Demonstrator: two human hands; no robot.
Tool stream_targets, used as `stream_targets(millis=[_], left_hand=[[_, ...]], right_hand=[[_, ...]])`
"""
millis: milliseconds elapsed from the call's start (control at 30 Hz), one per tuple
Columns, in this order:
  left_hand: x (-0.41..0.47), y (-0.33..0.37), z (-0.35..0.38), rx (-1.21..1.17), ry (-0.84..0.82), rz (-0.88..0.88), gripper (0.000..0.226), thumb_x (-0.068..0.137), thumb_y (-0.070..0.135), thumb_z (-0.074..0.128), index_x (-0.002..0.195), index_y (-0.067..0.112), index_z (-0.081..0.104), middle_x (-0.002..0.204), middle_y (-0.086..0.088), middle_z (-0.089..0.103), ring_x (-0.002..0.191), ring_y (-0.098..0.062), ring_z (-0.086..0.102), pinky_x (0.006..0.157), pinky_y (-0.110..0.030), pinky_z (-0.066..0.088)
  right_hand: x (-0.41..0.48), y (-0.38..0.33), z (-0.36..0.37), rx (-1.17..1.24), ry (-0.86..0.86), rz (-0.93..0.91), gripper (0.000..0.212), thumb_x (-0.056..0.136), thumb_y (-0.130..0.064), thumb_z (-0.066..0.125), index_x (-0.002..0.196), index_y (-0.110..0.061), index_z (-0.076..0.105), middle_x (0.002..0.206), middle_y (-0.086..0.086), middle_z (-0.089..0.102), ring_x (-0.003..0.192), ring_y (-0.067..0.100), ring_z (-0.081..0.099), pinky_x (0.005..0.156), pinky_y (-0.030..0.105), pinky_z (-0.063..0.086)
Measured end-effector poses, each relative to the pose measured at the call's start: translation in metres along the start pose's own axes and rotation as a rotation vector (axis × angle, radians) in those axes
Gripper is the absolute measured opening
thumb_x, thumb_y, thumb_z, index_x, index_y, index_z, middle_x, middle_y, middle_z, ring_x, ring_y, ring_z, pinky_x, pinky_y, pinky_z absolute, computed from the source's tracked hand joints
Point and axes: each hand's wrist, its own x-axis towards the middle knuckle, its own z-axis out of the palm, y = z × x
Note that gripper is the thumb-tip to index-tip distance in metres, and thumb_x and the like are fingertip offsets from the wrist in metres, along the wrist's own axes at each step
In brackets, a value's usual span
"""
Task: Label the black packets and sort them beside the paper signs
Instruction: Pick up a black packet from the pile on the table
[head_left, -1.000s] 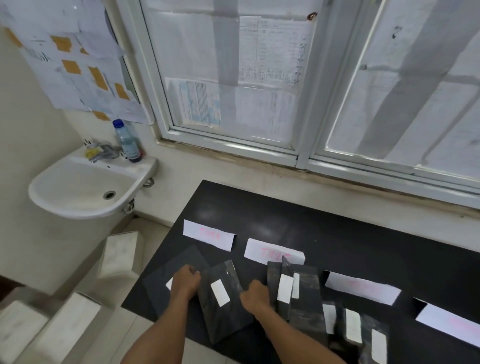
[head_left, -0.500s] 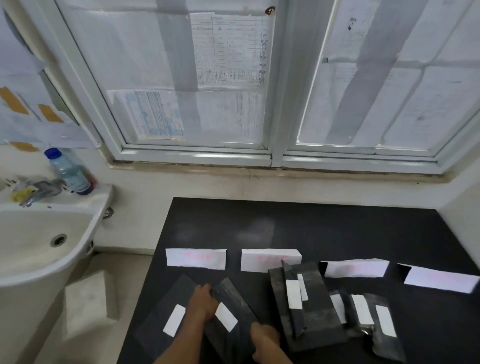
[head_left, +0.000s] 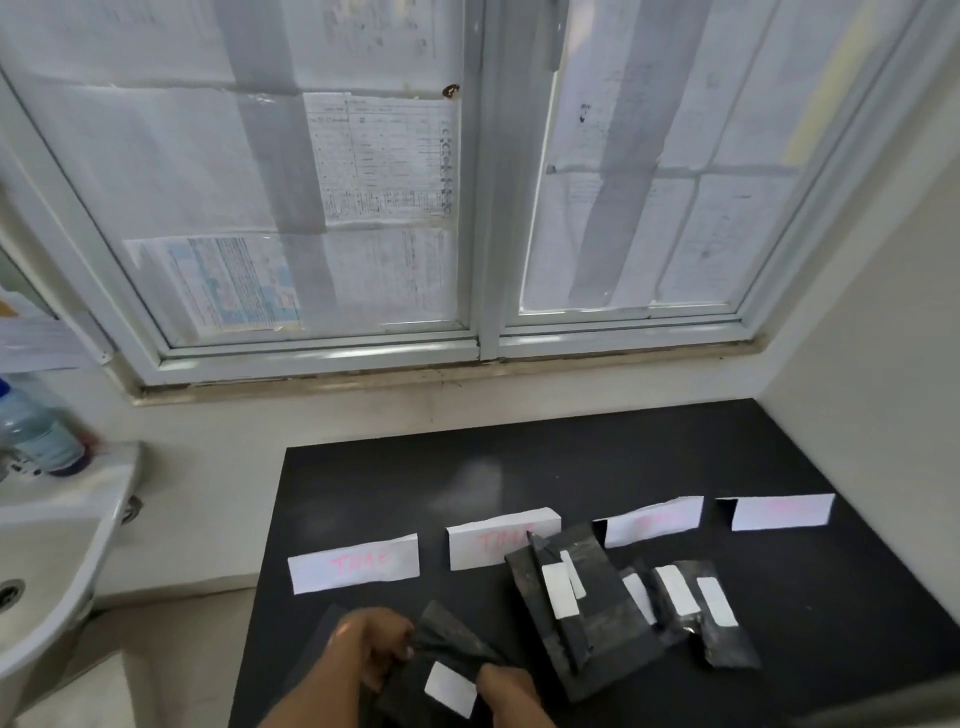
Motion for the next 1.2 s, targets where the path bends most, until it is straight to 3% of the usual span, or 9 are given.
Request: stream_targets(millis=[100, 233, 367, 700, 767, 867, 1000, 1100, 1200], left_hand=[[-0.018, -0.003, -0.032, -0.284, -0.169, 0.006, 0.027, 0.098, -0.004, 0.04, 0.118, 0.006, 0.056, 0.128, -0.018, 0.057, 0.128, -0.034, 0.048, 0.112, -0.051, 0.034], [-0.046, -0.003, -0.084, -0.579, -0.079, 0.023, 0.028, 0.094, -0.009, 0.046, 0.111, 0.007, 0.061, 0.099, -0.016, 0.071, 0.094, -0.032, 0.068, 0.091, -0.05, 0.051], [-0.061, 0.017, -0.119, -0.625, 0.046, 0.114, 0.026, 0.093, -0.005, 0.051, 0.112, 0.008, 0.064, 0.107, -0.014, 0.069, 0.095, -0.029, 0.065, 0.09, -0.045, 0.051], [0.013, 0.196, -0.08, -0.783, 0.341, 0.271, 0.023, 0.094, -0.008, 0.05, 0.11, 0.003, 0.062, 0.104, -0.017, 0.066, 0.093, -0.029, 0.064, 0.093, -0.046, 0.051], [0.04, 0.238, -0.067, -0.77, 0.432, 0.252, 0.015, 0.092, -0.01, 0.053, 0.1, -0.005, 0.064, 0.102, -0.02, 0.066, 0.099, -0.034, 0.064, 0.093, -0.047, 0.052], [0.087, 0.29, -0.055, -0.824, 0.449, 0.233, 0.023, 0.089, -0.018, 0.047, 0.077, -0.005, 0.06, 0.083, -0.017, 0.063, 0.078, -0.031, 0.065, 0.074, -0.039, 0.058], [0.14, 0.335, -0.054, -0.725, 0.545, 0.18, 0.019, 0.084, -0.011, 0.052, 0.096, -0.01, 0.067, 0.1, -0.024, 0.067, 0.094, -0.039, 0.066, 0.081, -0.044, 0.058], [0.172, 0.367, -0.057, -0.647, 0.586, 0.13, 0.021, 0.085, 0.001, 0.052, 0.098, -0.004, 0.067, 0.103, -0.023, 0.068, 0.094, -0.039, 0.066, 0.066, -0.034, 0.055], [0.198, 0.388, -0.056, -0.621, 0.571, 0.108, 0.026, 0.088, 0.006, 0.049, 0.105, -0.003, 0.066, 0.107, -0.022, 0.067, 0.098, -0.036, 0.065, 0.081, -0.04, 0.057]], right_hand=[[-0.005, -0.011, 0.004, -0.195, -0.044, -0.078, 0.053, 0.103, -0.029, 0.037, 0.149, -0.004, 0.028, 0.158, 0.009, 0.027, 0.143, 0.018, 0.031, 0.11, 0.021, 0.026], [-0.029, -0.039, 0.009, -0.133, -0.188, 0.102, 0.06, 0.068, -0.035, 0.065, 0.122, -0.008, 0.062, 0.126, 0.01, 0.062, 0.112, 0.028, 0.06, 0.093, 0.038, 0.052], [-0.039, -0.089, -0.012, 0.021, -0.173, 0.055, 0.04, 0.079, -0.022, 0.056, 0.119, -0.015, 0.056, 0.118, 0.007, 0.057, 0.105, 0.031, 0.056, 0.082, 0.046, 0.05], [0.058, -0.182, -0.181, -0.174, 0.228, -0.267, 0.036, 0.089, -0.016, 0.051, 0.118, 0.004, 0.06, 0.119, 0.02, 0.063, 0.108, 0.034, 0.06, 0.087, 0.032, 0.048], [0.091, -0.195, -0.215, -0.184, 0.248, -0.268, 0.032, 0.088, -0.013, 0.051, 0.112, 0.004, 0.061, 0.108, 0.018, 0.064, 0.095, 0.031, 0.061, 0.082, 0.036, 0.054], [0.14, -0.212, -0.259, -0.257, 0.25, -0.252, 0.027, 0.088, -0.013, 0.051, 0.106, 0.003, 0.063, 0.098, 0.014, 0.063, 0.083, 0.025, 0.058, 0.072, 0.031, 0.051], [0.199, -0.228, -0.298, -0.34, 0.209, -0.234, 0.027, 0.089, -0.015, 0.051, 0.106, 0.002, 0.063, 0.106, 0.017, 0.065, 0.082, 0.025, 0.056, 0.07, 0.029, 0.048], [0.244, -0.237, -0.32, -0.364, 0.17, -0.199, 0.028, 0.089, -0.015, 0.052, 0.109, 0.002, 0.063, 0.108, 0.017, 0.065, 0.082, 0.025, 0.056, 0.069, 0.03, 0.05], [0.274, -0.241, -0.333, -0.39, 0.155, -0.198, 0.029, 0.088, -0.015, 0.052, 0.108, 0.003, 0.064, 0.102, 0.016, 0.065, 0.078, 0.022, 0.055, 0.065, 0.026, 0.044]])
